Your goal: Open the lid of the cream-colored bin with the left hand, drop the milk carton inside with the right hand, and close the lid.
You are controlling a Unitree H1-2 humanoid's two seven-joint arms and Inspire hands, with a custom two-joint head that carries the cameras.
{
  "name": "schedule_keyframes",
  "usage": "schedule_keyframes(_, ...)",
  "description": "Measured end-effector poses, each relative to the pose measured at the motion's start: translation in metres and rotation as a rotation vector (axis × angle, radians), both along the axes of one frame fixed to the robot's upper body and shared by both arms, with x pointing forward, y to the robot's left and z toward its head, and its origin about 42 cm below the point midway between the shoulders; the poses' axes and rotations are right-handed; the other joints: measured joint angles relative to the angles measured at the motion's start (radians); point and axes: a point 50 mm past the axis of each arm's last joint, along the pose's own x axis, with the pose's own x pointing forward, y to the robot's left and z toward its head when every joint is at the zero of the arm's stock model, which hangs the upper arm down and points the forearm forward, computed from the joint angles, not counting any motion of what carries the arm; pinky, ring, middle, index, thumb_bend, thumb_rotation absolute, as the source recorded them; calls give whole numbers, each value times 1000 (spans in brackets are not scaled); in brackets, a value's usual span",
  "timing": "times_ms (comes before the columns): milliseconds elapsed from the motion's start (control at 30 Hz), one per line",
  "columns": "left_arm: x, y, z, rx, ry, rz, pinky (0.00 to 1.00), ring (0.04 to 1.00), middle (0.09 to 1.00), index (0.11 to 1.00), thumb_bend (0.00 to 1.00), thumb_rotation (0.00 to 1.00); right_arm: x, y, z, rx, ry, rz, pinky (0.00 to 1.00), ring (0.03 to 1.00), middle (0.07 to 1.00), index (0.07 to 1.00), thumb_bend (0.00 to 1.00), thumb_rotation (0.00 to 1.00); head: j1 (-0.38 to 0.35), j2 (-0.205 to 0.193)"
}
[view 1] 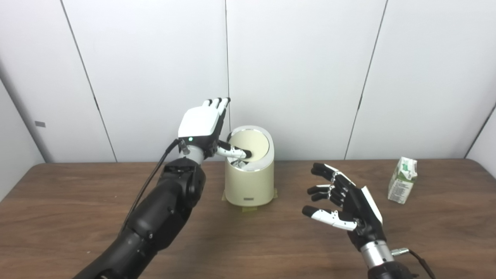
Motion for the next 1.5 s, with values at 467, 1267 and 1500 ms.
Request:
schedule_keyframes(467, -5, 4, -13, -22, -20, -14, 887, 1000, 1000, 1000, 1000, 239, 0, 1, 0, -1, 0, 3, 542, 616, 811, 789, 684, 281, 2, 0)
schedule_keyframes(1267, -8, 8, 0, -329, -63, -28, 858, 1000, 1000, 1000, 932, 351, -1, 7, 2, -45, -8, 11, 539, 603, 810, 787, 654, 286, 9, -6)
schedule_keyframes(1500, -24, 40, 21, -765, -120, -67, 703, 863, 902, 928, 753, 421, -1, 6, 2, -44, -7, 11, 529, 607, 817, 791, 651, 299, 8, -3)
